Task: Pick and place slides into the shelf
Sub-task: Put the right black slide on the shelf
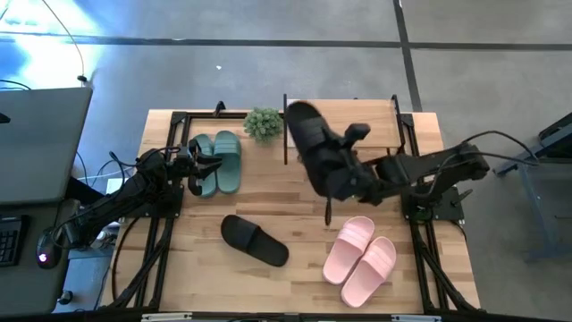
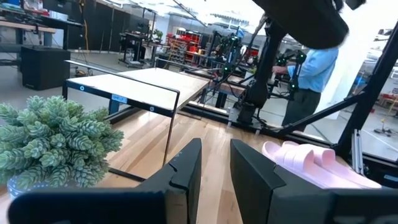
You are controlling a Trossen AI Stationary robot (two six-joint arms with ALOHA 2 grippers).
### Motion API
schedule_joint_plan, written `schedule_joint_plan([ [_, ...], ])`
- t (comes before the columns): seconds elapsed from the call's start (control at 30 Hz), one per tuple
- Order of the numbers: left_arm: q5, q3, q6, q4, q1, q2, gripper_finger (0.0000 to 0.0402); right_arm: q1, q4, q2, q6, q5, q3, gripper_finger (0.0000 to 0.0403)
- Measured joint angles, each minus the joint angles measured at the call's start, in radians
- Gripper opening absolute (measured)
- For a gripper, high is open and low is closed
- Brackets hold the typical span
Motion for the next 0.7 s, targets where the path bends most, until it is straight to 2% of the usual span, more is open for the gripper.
schedule_joint_plan([
  [0.13, 0.0, 0.0, 0.0, 0.0, 0.0, 0.0, 0.0072, -0.061, -0.002, -0.001, -0.011, 0.043, 0.0, 0.0],
  [0.3, 0.0, 0.0, 0.0, 0.0, 0.0, 0.0, 0.0072, -0.193, 0.02, 0.001, -0.058, 0.016, 0.0, 0.0],
  [0.5, -0.001, 0.0, 0.0, 0.0, 0.0, 0.0, 0.0072, -0.388, -0.065, 0.001, 0.003, -0.176, 0.032, 0.0],
  [0.7, -0.001, 0.0, 0.0, 0.0, 0.0, 0.0, 0.0072, -0.553, -0.296, 0.022, 0.204, -0.335, 0.032, 0.0],
])
